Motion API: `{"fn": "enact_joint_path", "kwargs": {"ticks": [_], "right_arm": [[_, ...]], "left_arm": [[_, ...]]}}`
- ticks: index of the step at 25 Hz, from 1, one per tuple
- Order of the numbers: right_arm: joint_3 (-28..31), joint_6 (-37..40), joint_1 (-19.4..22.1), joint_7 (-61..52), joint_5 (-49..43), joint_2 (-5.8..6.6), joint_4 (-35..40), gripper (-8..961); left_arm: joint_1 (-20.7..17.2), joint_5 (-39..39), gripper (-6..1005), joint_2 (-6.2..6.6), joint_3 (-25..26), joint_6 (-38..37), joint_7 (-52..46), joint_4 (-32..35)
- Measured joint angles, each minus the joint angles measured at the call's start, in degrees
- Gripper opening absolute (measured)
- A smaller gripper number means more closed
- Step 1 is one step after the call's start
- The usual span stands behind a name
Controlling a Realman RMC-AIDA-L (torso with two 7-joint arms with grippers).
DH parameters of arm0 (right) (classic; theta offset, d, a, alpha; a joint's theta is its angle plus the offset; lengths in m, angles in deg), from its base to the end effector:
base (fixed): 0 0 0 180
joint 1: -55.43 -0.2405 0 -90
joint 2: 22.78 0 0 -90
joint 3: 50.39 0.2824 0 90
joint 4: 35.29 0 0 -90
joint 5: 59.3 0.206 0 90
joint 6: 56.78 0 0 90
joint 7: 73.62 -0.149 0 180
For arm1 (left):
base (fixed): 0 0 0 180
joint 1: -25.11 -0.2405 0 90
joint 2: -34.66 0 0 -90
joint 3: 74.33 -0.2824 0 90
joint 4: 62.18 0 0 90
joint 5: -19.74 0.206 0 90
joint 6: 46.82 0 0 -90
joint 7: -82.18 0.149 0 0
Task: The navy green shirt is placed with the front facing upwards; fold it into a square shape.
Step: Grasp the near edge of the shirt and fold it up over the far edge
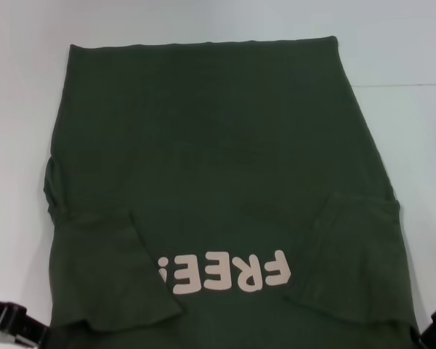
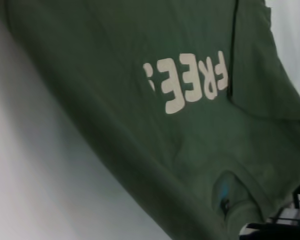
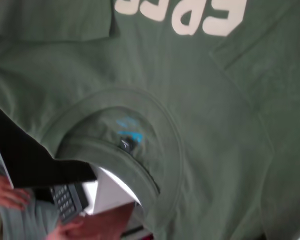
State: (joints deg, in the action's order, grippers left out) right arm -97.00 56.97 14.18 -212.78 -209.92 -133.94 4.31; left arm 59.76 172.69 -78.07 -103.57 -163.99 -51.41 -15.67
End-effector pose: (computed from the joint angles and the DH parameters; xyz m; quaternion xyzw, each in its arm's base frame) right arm 0.2861 0.3134 0.0262 0.7863 -0.5905 0.1460 0.1081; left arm -0.3120 0.2908 0.0496 0.7776 0.6242 -0.0173 0.0740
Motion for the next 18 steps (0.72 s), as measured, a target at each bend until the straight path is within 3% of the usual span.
{"fn": "enact_joint_path", "kwargs": {"ticks": [11,18], "right_arm": [[-2.41,0.16,0.11,0.29,0.44,0.03,-1.18,55],[1.89,-0.03,0.17,1.31,2.97,0.82,-1.24,55]], "left_arm": [[-1.19,0.09,33,-0.03,0.24,-1.20,1.25,-0.73],[-0.30,-3.81,33,0.79,6.25,0.09,2.08,-0.73]]}}
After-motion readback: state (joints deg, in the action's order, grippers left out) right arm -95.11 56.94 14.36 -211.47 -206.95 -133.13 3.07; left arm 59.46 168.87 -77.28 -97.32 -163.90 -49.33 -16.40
